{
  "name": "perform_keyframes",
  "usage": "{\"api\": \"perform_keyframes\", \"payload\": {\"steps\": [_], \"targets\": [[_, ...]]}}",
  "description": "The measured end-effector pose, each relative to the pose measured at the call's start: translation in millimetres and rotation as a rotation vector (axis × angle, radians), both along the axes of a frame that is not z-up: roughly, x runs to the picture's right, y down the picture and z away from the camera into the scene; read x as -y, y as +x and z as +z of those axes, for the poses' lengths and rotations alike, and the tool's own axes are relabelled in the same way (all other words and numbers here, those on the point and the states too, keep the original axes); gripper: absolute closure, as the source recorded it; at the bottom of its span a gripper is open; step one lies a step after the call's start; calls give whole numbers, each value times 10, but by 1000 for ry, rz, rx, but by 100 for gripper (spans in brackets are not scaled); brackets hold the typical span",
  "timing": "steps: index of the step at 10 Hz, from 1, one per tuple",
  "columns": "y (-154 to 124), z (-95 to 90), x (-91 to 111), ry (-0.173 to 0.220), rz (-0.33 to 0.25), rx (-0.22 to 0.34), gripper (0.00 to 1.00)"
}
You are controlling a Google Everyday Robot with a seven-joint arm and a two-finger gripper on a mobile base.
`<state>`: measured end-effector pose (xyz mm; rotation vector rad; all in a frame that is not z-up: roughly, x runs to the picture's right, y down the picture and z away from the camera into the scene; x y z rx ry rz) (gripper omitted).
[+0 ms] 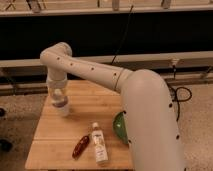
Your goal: Place the white sponge in the ceramic cup
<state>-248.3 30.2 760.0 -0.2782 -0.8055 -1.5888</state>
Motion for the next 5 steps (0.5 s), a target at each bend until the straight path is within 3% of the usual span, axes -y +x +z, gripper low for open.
{"api": "perform_keyframes", "payload": {"steps": [5], "targets": [[66, -100, 187, 37, 8, 10, 20]]}}
